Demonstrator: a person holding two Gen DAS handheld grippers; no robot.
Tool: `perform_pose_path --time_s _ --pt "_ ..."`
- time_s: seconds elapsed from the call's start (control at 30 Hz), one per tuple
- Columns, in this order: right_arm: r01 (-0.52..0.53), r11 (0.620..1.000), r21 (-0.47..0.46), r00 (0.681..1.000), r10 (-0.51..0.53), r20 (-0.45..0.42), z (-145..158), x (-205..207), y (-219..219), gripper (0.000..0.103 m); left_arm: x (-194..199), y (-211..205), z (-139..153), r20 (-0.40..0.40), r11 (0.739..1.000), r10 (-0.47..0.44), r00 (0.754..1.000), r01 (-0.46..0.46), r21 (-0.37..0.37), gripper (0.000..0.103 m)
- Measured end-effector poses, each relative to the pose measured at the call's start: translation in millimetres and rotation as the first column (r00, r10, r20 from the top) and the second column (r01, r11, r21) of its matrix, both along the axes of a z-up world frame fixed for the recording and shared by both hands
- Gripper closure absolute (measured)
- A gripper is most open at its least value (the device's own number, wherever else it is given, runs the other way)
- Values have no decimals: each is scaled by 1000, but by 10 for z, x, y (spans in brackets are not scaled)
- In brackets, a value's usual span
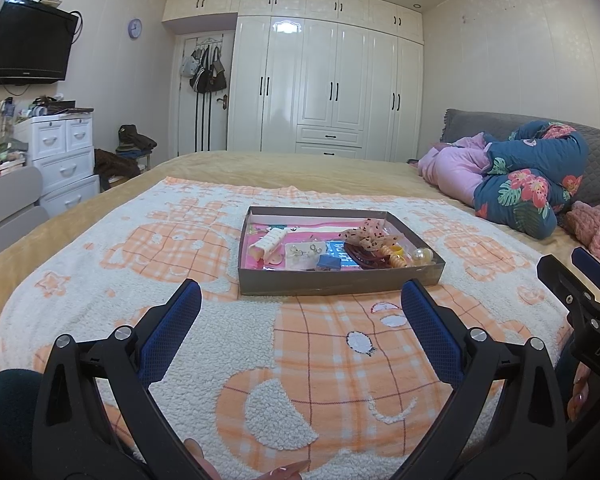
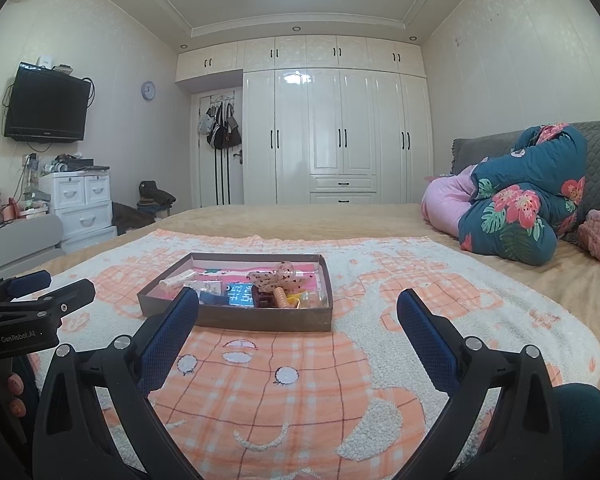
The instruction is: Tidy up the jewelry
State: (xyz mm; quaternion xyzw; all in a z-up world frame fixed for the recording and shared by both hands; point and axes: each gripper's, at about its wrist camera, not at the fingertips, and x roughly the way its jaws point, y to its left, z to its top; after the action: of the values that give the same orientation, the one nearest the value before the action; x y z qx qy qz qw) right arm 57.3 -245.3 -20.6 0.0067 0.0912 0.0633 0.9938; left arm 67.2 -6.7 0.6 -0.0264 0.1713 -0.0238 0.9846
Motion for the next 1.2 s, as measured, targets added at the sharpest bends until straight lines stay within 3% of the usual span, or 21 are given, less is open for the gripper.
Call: perform_pose_path --time_s 1.2 --pt "-2 1000 1 1000 2 1 5 2 -33 6 -4 -7 1 1 1000 0 1000 0 1 11"
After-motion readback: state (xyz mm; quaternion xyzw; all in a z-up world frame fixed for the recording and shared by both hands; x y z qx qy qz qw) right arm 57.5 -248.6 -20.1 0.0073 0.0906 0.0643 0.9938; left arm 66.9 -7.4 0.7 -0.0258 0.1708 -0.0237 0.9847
